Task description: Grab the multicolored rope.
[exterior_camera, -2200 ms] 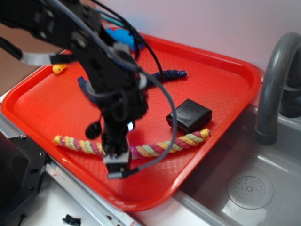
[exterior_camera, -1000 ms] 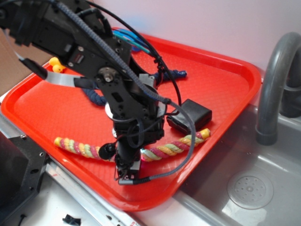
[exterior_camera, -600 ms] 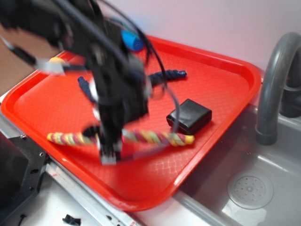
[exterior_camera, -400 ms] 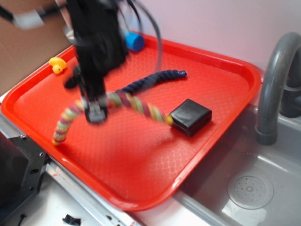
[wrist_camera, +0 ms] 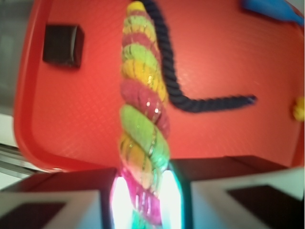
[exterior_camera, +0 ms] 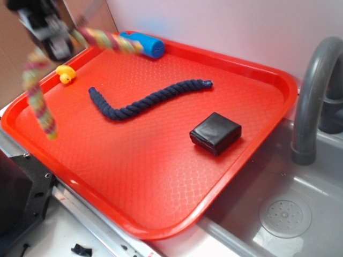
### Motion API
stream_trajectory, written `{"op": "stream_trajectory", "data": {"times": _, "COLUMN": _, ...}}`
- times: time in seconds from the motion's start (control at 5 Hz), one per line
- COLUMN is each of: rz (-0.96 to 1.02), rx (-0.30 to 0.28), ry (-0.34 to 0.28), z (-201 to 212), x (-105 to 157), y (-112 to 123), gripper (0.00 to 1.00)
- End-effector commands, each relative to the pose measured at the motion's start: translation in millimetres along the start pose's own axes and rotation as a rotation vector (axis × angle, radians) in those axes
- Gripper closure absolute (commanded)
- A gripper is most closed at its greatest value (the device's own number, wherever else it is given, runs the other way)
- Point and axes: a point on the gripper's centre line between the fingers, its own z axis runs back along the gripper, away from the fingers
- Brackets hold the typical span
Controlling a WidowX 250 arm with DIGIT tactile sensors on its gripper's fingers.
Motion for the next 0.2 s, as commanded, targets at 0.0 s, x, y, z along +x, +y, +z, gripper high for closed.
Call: {"op": "stream_trajectory", "data": {"times": 0.0, "rz": 0.016, "rx": 0.145, "ry": -0.063, "z": 31.5, "x": -7.3, "y": 4.9, "gripper": 1.0}}
